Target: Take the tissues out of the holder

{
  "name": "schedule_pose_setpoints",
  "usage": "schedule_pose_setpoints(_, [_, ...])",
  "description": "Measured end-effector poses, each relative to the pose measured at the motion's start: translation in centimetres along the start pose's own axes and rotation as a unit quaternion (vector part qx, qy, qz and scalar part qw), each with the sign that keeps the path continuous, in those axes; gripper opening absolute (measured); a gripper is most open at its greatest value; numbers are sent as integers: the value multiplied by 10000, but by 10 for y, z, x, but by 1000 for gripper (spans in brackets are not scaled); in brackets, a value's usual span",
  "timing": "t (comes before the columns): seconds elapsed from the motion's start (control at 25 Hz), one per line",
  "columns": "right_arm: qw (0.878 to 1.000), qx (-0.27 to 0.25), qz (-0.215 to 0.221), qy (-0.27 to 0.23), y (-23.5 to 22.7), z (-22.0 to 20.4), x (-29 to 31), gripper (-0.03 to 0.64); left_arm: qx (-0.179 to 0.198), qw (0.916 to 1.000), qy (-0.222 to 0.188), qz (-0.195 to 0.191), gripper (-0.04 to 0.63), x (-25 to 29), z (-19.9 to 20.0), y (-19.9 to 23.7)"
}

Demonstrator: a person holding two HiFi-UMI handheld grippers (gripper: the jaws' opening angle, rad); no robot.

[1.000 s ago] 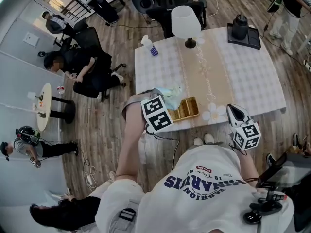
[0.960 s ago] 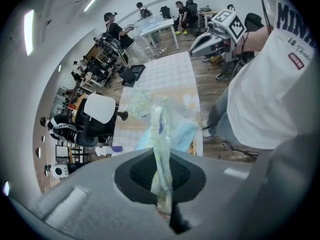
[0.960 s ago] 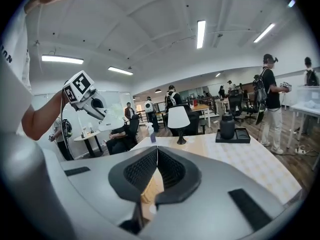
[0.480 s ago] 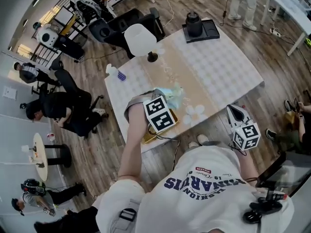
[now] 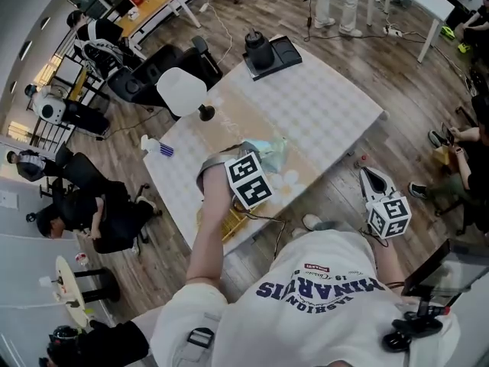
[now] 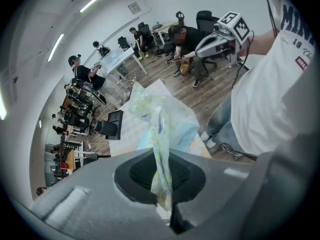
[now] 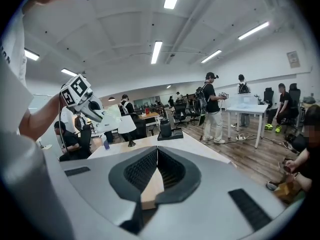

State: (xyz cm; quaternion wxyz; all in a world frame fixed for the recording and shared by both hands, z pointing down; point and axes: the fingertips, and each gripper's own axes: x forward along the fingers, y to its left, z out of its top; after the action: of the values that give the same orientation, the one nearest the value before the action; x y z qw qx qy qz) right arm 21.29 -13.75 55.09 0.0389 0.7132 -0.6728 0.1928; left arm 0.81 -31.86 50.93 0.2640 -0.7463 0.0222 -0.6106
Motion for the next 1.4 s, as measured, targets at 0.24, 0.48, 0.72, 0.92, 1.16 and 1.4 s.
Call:
schedule_pose_setpoints(0.24, [9999,-4,102,-11,5,1,-3,8,-104,9999,-52,85,5,9,6,-4])
schedule_pose_setpoints(0.48, [9997,-68,218,62,10,2,4,9,-425,9988,-159,190,5,52,4,-6])
schedule_pose_setpoints(0.72, [9996,-70,242,98,9,1,8,9,-844,9958,-155,307,5,126,1,-23])
schedule_pose_setpoints(0.92, [9996,-82,242,81,11,4,11,9,-1030,9944,-21,230,5,192,-9,-54])
schedule_pose_setpoints(1.16, [9997,-85,192,96,10,8,9,9,-1129,9931,214,238,5,257,-32,-87])
schedule_pose_setpoints(1.4, [9995,-176,194,180,9,9,7,9,-1248,9914,362,123,5,308,-48,-126])
